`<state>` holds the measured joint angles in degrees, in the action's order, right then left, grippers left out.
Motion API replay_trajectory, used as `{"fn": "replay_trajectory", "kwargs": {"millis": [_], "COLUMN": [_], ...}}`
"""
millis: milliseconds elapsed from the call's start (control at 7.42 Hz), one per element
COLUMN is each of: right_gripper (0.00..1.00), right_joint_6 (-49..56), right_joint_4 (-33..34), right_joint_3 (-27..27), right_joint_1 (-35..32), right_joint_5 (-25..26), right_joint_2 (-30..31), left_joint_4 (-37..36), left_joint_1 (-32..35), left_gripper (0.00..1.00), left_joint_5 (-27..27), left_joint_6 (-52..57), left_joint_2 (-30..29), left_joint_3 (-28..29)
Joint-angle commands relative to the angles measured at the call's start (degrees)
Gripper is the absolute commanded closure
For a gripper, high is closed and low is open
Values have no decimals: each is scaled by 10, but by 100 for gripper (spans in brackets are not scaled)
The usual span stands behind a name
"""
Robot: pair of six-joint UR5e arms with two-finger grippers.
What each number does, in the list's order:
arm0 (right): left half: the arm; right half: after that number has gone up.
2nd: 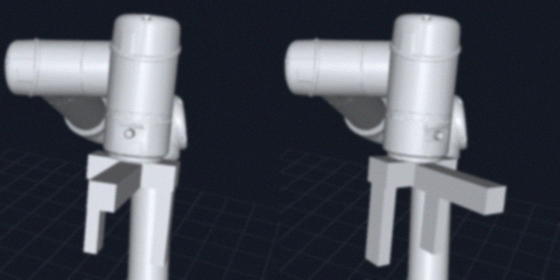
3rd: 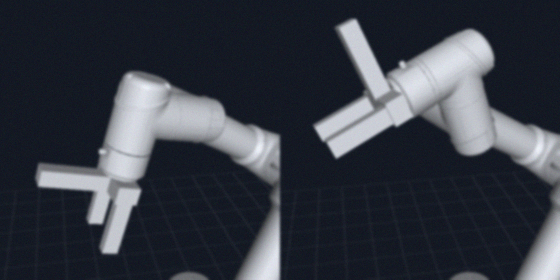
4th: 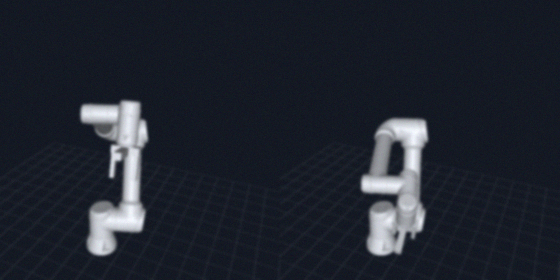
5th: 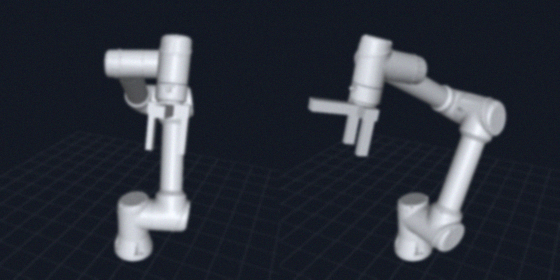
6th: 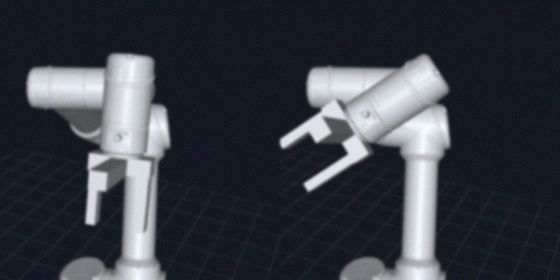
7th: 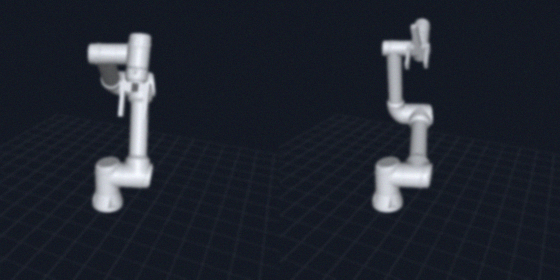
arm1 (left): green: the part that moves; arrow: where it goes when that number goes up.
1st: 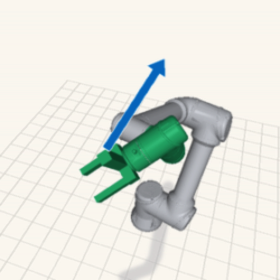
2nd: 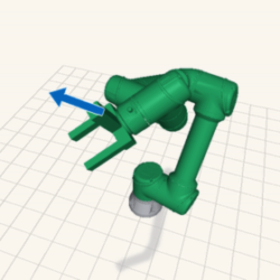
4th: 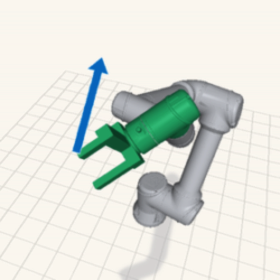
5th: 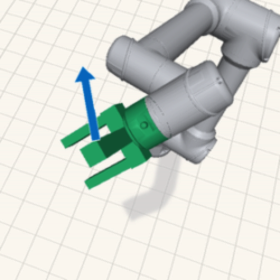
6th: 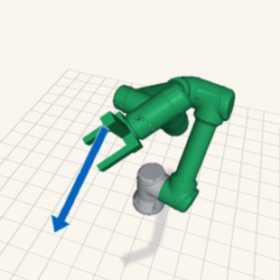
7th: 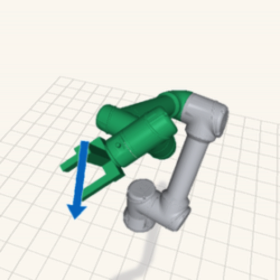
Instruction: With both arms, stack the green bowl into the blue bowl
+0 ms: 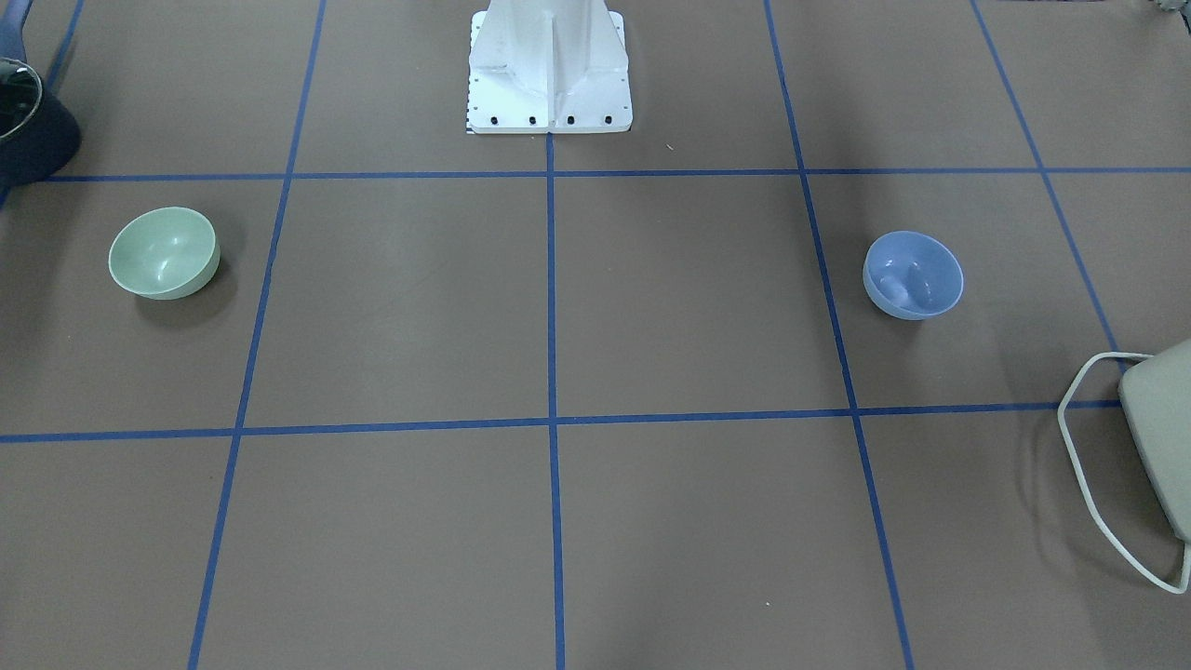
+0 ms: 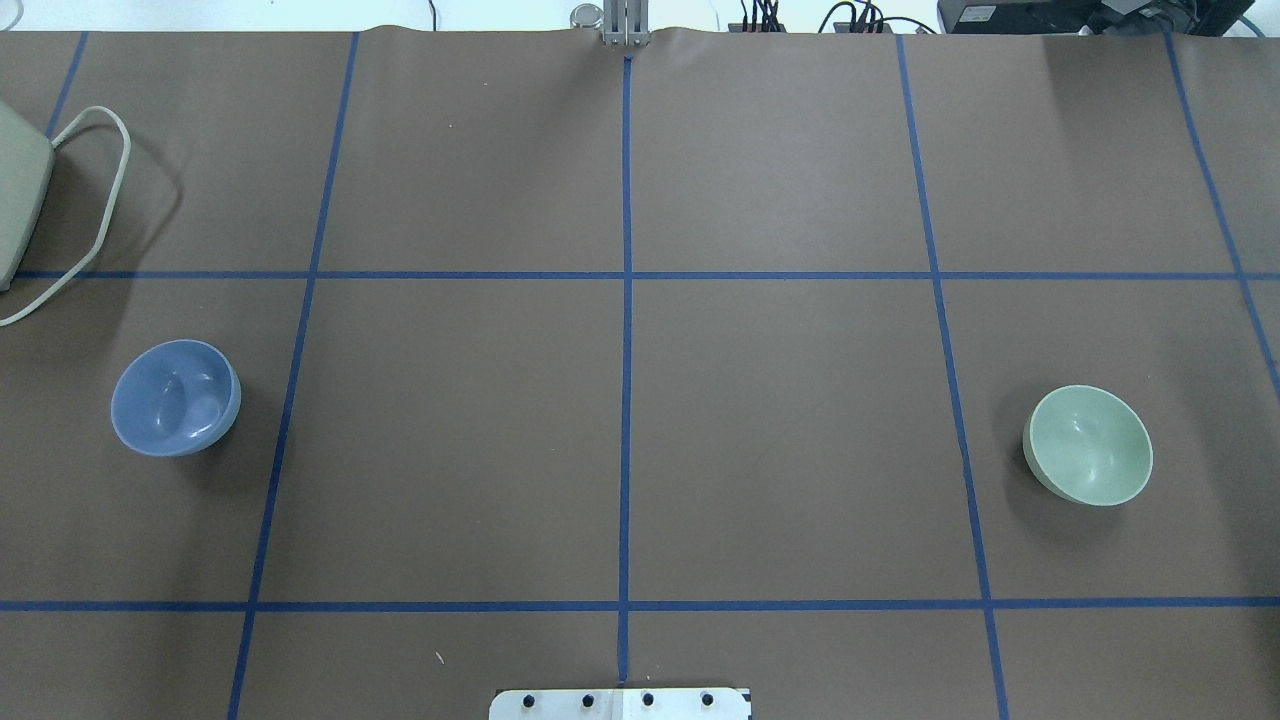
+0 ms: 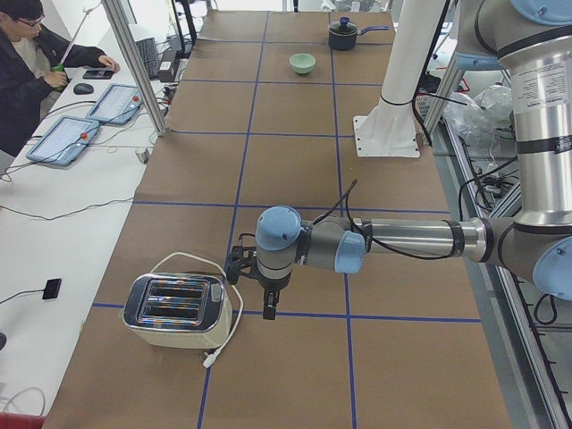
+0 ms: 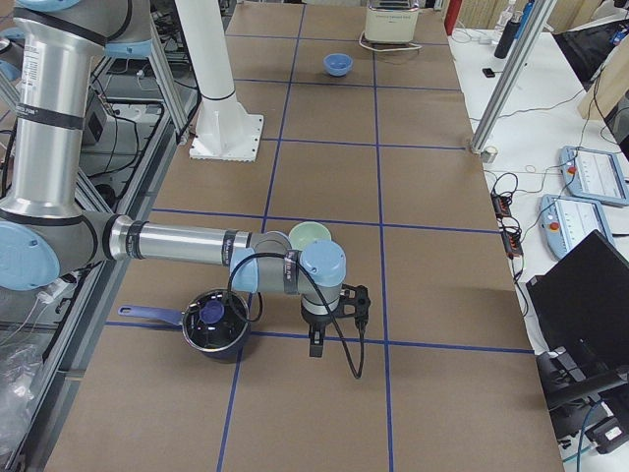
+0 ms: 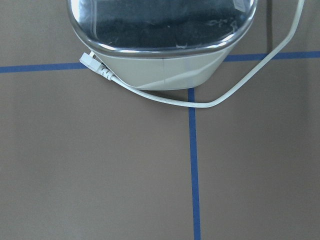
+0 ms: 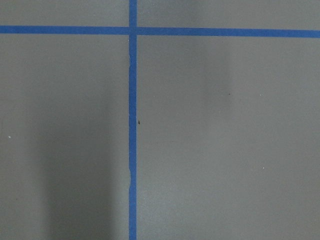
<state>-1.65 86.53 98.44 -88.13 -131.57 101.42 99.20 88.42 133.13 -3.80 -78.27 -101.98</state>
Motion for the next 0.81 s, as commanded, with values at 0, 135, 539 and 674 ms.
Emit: {"fn": "replay_trajectory", "kwargs": {"millis": [0, 135, 539, 674], "right_gripper": [0, 0, 0, 0], "right_joint_6": [0, -4, -9, -31], "right_joint_4": [-31, -80, -191, -191], "right_joint_3": [-4, -11, -11, -11], "right_joint_1": [0, 0, 1, 1], "right_joint_5": [1, -1, -24, -26], "right_joint_2": [-5, -5, -31, -53], "left_joint_4": [20, 24, 132, 224], "left_joint_1": [0, 1, 1, 1], "left_gripper": [1, 1, 1, 1], "left_joint_5": [-1, 0, 0, -4], "left_joint_6": [-2, -4, -5, -7], "left_joint_2": [-1, -4, -5, -19], "left_joint_3": [-1, -1, -2, 3]}}
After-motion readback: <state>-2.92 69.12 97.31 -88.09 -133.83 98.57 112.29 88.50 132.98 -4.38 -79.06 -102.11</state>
